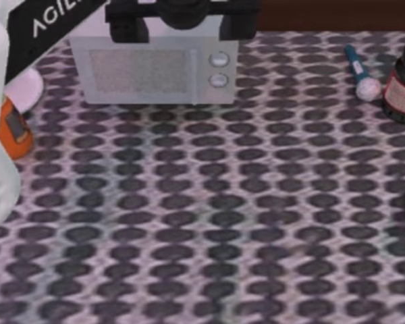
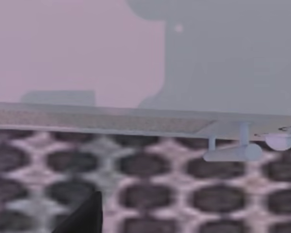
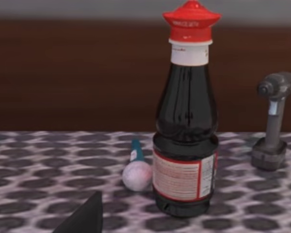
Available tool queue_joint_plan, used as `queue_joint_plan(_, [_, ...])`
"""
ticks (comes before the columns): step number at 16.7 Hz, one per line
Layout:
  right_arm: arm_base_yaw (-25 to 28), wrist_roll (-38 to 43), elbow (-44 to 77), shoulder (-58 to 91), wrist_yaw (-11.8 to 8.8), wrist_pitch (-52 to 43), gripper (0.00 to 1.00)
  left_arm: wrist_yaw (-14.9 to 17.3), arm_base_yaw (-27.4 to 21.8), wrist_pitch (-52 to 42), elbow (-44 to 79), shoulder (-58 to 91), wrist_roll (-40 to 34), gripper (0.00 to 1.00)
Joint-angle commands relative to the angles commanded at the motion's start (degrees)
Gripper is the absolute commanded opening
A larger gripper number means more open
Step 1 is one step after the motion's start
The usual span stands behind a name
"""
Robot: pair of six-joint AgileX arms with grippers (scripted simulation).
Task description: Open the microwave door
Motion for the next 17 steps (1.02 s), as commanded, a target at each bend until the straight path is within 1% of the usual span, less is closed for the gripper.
queue_joint_plan(3, [0.00, 0.00, 0.00, 0.00, 0.00, 0.00, 1.00, 0.20, 0.45, 1.11, -0.63, 0.51, 0.40, 1.00])
queue_joint_plan(9, [0.00, 0.00, 0.00, 0.00, 0.00, 0.00, 1.00, 1.25, 2.67, 11.72, -4.85, 5.94, 2.56, 1.00])
queue_joint_plan(14, [0.00, 0.00, 0.00, 0.00, 0.00, 0.00, 1.00, 1.35, 2.87, 12.46, -5.21, 6.47, 2.75, 1.00])
queue_joint_plan(17, [0.00, 0.00, 0.00, 0.00, 0.00, 0.00, 1.00, 1.35, 2.87, 12.46, -5.21, 6.47, 2.75, 0.77])
